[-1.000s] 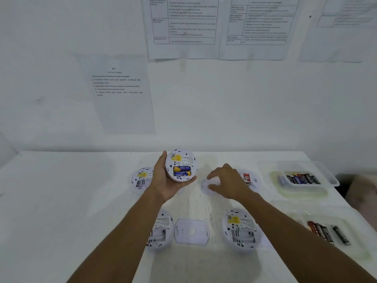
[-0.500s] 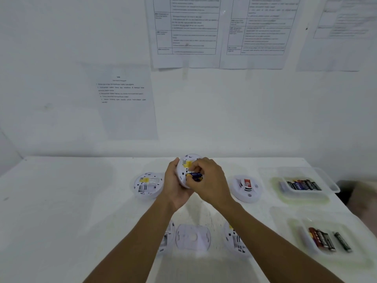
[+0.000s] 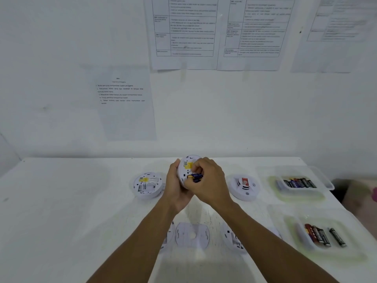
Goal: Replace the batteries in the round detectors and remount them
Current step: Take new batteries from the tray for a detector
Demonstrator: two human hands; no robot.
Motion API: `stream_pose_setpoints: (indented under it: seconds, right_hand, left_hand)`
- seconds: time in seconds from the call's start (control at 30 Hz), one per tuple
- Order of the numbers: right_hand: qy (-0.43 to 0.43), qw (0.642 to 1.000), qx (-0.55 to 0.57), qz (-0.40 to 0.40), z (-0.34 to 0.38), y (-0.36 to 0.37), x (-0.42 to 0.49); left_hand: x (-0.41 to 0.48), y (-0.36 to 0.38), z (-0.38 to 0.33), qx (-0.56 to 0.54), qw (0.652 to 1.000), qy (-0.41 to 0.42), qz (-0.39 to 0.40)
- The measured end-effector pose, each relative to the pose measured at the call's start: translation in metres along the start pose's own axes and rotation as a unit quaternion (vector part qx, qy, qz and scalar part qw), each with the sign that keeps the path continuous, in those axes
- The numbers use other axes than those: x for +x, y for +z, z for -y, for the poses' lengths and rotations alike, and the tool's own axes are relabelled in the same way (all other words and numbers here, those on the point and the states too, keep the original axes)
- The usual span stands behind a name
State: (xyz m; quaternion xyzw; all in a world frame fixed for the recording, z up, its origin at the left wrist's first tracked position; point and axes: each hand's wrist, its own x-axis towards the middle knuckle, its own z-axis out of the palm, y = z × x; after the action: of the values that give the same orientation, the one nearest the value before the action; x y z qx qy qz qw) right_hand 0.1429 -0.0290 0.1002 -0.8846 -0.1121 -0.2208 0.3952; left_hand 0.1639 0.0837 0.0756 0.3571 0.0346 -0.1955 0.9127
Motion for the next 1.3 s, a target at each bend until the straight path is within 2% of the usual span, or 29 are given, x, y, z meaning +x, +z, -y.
stream_pose_setpoints:
  seconds: [0.1, 0.23, 0.33, 0.43, 0.5, 0.63, 0.8, 1.1, 1.3]
  right_hand:
    - [-0.005, 1.0, 0.013, 0.014, 0.0, 0.001, -0.003]
    - [-0.063, 0.996, 0.022, 0.056, -0.008, -0.003, -0.006]
    - [-0.112, 0.989, -0.011, 0.093, -0.014, -0.006, -0.008]
    - [-0.149, 0.984, -0.044, 0.083, -0.014, -0.006, -0.008]
    - [-0.129, 0.989, -0.018, 0.072, -0.012, -0.013, -0.009]
    - [-0.028, 0.997, 0.055, 0.037, -0.019, -0.047, -0.017]
    - [0.043, 0.999, 0.028, 0.013, -0.048, -0.113, -0.032]
    - [0.157, 0.971, -0.125, 0.13, -0.146, -0.259, -0.065]
    - [0.179, 0.919, -0.247, 0.25, -0.194, -0.285, -0.088]
  left_hand:
    - [-0.001, -0.005, 0.001, 0.002, 1.0, -0.001, -0.006]
    - [-0.001, -0.012, -0.003, -0.011, 1.0, -0.004, -0.01]
    - [-0.002, -0.014, -0.004, -0.029, 1.0, -0.008, -0.01]
    - [-0.004, -0.012, -0.003, -0.052, 0.998, -0.016, 0.002]
    - [-0.005, -0.011, -0.002, -0.065, 0.998, -0.02, 0.009]
    - [-0.006, -0.001, 0.003, -0.057, 0.998, -0.024, 0.012]
    - [-0.001, 0.027, 0.022, -0.06, 0.997, -0.035, 0.036]
    - [0.006, 0.106, 0.099, -0.064, 0.996, -0.032, 0.056]
    - [-0.002, 0.139, 0.149, -0.065, 0.996, -0.044, 0.046]
